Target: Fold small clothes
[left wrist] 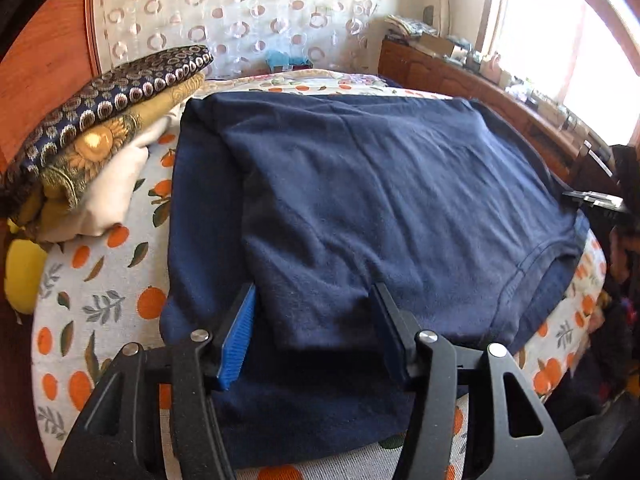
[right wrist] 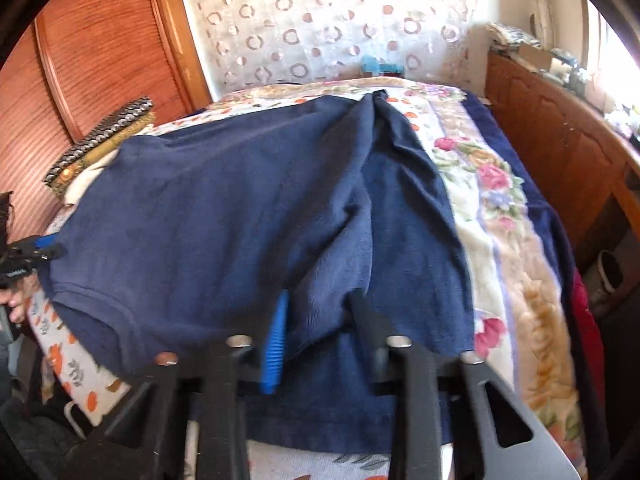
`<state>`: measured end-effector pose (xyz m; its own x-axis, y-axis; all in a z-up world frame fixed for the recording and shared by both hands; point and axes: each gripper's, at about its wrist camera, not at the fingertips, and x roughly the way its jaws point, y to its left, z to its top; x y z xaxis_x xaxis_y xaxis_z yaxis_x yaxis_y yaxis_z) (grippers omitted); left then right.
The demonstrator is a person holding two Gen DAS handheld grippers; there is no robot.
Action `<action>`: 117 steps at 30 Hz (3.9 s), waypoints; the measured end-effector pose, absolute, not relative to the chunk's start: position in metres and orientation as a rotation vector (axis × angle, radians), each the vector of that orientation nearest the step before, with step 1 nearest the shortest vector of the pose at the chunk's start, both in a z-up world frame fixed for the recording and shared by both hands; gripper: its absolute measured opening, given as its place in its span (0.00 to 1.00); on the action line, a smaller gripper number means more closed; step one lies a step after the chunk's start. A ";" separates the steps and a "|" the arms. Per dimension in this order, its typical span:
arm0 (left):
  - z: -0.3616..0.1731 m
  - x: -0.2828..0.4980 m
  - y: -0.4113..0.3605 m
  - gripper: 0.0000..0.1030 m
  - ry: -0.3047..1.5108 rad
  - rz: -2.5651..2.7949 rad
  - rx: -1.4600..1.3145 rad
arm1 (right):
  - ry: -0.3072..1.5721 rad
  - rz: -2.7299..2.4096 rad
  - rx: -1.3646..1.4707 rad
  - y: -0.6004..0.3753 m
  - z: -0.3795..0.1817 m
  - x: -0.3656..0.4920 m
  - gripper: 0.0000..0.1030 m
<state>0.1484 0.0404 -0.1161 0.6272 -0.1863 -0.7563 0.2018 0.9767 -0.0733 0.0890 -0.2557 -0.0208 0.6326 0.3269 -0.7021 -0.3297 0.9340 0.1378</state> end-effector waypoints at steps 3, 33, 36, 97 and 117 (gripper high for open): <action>-0.116 0.148 0.039 0.24 0.852 -0.207 0.038 | 0.786 0.406 -0.004 -0.258 -0.013 0.080 0.04; -0.098 0.123 0.051 0.10 0.789 -0.235 -0.041 | 0.683 0.424 0.034 -0.266 0.033 0.030 0.04; -0.100 0.123 0.051 0.10 0.796 -0.232 -0.042 | 0.702 0.390 -0.010 -0.262 0.023 0.026 0.04; -0.115 0.120 0.076 0.31 0.838 -0.126 -0.187 | 0.690 0.410 -0.176 -0.130 -0.058 0.056 0.73; -0.037 0.175 -0.078 0.08 0.710 -0.450 -0.017 | 0.625 0.301 -0.042 -0.259 -0.038 0.035 0.73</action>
